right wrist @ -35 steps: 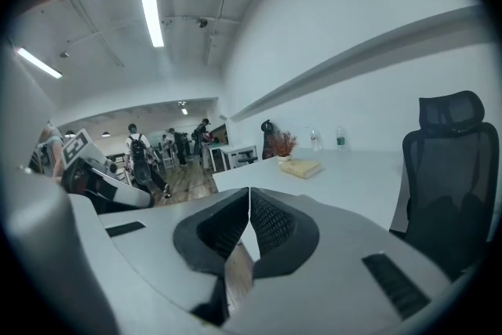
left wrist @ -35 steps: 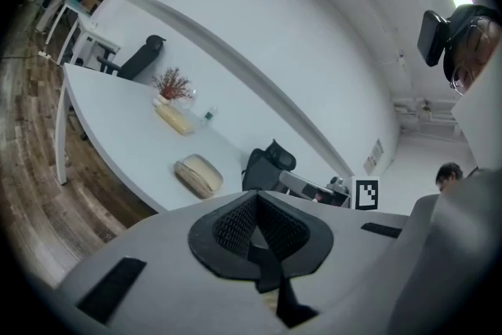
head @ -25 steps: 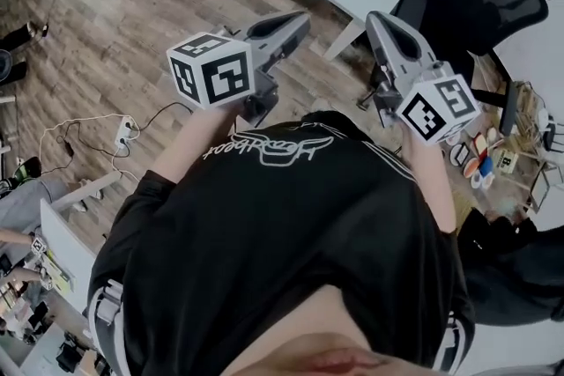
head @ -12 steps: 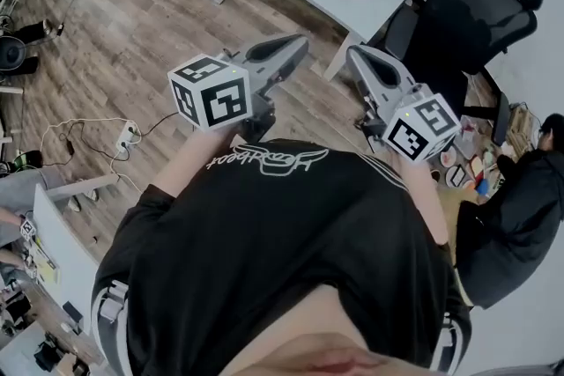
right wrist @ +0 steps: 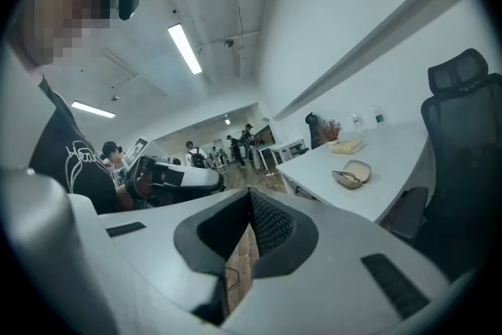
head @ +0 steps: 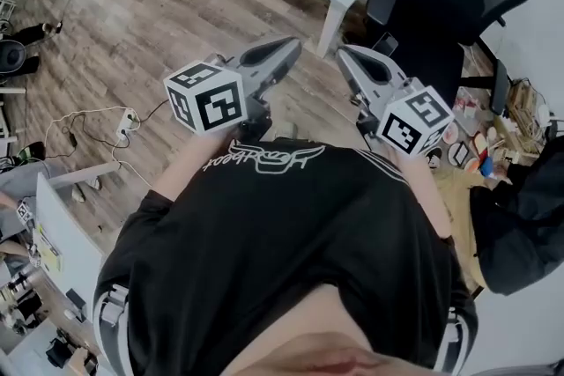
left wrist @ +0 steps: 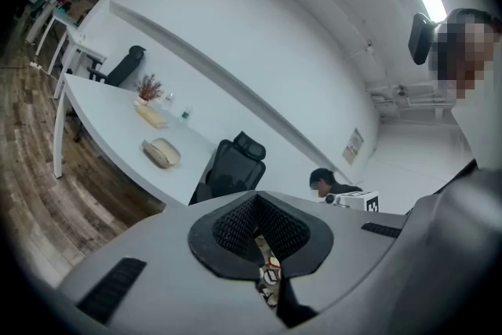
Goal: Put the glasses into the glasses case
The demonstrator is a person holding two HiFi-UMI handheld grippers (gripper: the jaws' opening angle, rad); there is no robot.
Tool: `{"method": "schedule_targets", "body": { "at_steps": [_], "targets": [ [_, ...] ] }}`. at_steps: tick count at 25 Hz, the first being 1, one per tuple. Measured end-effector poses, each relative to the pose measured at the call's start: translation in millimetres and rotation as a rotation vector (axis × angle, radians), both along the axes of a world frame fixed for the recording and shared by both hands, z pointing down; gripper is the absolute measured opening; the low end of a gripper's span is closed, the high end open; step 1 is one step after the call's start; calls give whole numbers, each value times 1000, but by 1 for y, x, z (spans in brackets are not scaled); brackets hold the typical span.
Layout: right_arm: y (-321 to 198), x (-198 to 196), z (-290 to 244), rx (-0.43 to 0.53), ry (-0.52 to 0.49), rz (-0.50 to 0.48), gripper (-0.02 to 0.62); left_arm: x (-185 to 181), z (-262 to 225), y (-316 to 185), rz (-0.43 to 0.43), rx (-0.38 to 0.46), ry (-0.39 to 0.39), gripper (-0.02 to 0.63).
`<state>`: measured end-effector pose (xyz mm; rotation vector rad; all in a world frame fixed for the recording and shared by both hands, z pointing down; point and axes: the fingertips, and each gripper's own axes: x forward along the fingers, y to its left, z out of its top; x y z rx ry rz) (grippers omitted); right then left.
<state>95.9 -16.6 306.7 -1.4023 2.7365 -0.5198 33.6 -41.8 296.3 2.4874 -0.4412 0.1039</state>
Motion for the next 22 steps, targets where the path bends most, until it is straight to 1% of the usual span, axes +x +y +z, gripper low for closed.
{"method": "schedule_targets", "body": {
  "at_steps": [4, 13, 19, 22],
  "targets": [
    [20, 7, 2, 3, 4, -4, 9, 10, 2, 22, 6, 0, -10, 6],
    [54, 18, 1, 16, -13, 7, 9, 20, 8, 58, 11, -8, -28, 6],
    [68, 22, 1, 17, -26, 35, 9, 24, 9, 71, 34, -2, -30, 6],
    [73, 26, 3, 3, -35, 57, 8, 27, 11, 78, 47, -15, -24, 6]
  ]
}}
